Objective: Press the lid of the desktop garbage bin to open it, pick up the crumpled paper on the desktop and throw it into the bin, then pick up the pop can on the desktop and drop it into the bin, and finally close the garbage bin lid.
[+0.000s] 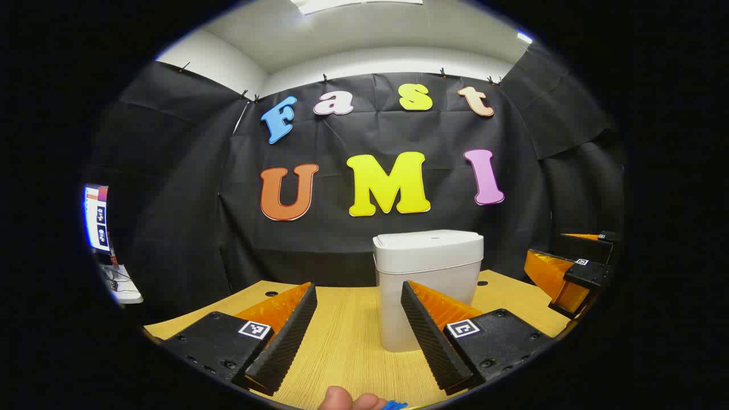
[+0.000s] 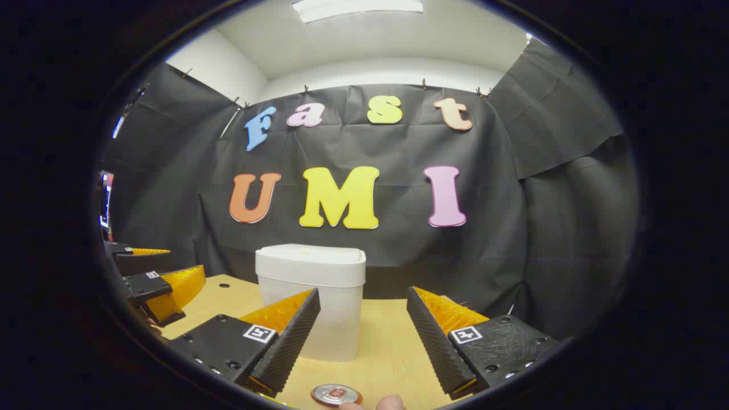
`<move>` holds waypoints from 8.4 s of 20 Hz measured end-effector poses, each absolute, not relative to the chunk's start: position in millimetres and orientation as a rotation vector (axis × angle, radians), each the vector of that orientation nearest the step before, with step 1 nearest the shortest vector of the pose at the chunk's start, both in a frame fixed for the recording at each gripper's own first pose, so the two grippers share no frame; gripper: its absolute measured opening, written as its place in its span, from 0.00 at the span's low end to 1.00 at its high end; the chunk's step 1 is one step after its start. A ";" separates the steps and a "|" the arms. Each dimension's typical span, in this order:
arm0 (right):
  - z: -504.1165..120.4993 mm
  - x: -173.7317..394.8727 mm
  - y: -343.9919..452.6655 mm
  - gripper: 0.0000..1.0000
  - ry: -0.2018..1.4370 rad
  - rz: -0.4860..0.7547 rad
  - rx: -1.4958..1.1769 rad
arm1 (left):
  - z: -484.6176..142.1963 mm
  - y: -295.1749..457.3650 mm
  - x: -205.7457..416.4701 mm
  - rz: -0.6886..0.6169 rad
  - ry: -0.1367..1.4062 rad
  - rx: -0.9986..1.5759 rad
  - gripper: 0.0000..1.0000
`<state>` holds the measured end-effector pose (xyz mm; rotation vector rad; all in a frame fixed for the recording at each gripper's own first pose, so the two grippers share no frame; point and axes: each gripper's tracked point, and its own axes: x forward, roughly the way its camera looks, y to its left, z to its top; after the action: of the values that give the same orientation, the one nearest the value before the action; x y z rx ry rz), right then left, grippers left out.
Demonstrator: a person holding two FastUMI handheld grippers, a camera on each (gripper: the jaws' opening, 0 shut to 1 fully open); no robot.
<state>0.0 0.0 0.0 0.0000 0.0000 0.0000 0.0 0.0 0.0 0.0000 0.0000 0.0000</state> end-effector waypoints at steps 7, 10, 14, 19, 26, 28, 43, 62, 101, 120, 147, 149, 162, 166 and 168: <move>0.2 -0.5 -0.8 0.95 0.002 0.000 0.000 | 1.1 -0.9 -0.8 0.002 -0.002 0.006 0.96; -1.1 0.3 -2.1 0.95 0.008 0.003 0.007 | 1.2 -2.1 -1.0 -0.001 -0.002 0.008 0.96; 0.9 0.0 -4.7 0.95 0.003 -0.001 0.011 | 2.6 -2.8 -1.4 -0.002 -0.005 0.012 0.96; 0.7 -2.1 -7.1 0.95 0.000 -0.006 0.013 | 2.7 -3.9 -2.1 -0.003 -0.006 0.012 0.96; -0.8 -3.1 -8.8 0.95 0.009 -0.005 0.016 | 2.4 -4.5 -3.0 -0.005 -0.003 0.014 0.96; 0.2 -3.4 -9.5 0.95 0.006 -0.004 0.018 | 2.9 -4.7 -2.9 -0.004 -0.006 0.014 0.96; 2.8 6.0 -3.5 0.95 0.021 0.027 0.029 | -0.1 -3.6 -2.3 0.004 -0.009 0.013 0.96; 53.0 94.2 37.5 0.95 0.081 0.145 -0.007 | -21.9 7.6 -7.2 0.019 0.039 0.003 0.96; 56.5 155.2 68.1 0.29 0.226 0.277 0.114 | -46.6 -5.7 -13.4 -0.035 0.072 -0.017 0.96; 60.6 45.6 19.8 0.97 0.001 0.182 0.048 | -38.8 -16.5 -17.0 -0.054 0.050 -0.019 0.96; -64.2 -48.6 -39.5 0.97 0.078 0.118 0.079 | -206.6 -42.0 -97.8 -0.044 0.392 -0.096 0.97; -72.3 -48.4 -44.0 0.95 0.090 0.110 0.071 | -215.2 -43.4 -98.2 -0.044 0.407 -0.094 0.97; -92.7 -46.0 -46.2 0.96 0.133 0.110 0.117 | -244.9 -54.1 -99.8 -0.049 0.485 -0.078 0.96; -96.7 -47.4 -44.3 0.96 0.139 0.115 0.106 | -247.0 -51.6 -99.8 -0.030 0.489 -0.055 0.77; -96.0 -47.7 -44.6 0.96 0.139 0.116 0.107 | -246.4 -49.5 -100.5 -0.019 0.490 -0.057 0.66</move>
<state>-47.7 -44.6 -96.0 0.1068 0.1388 0.1163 -100.5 -49.5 -246.4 -0.0574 0.4902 -0.0192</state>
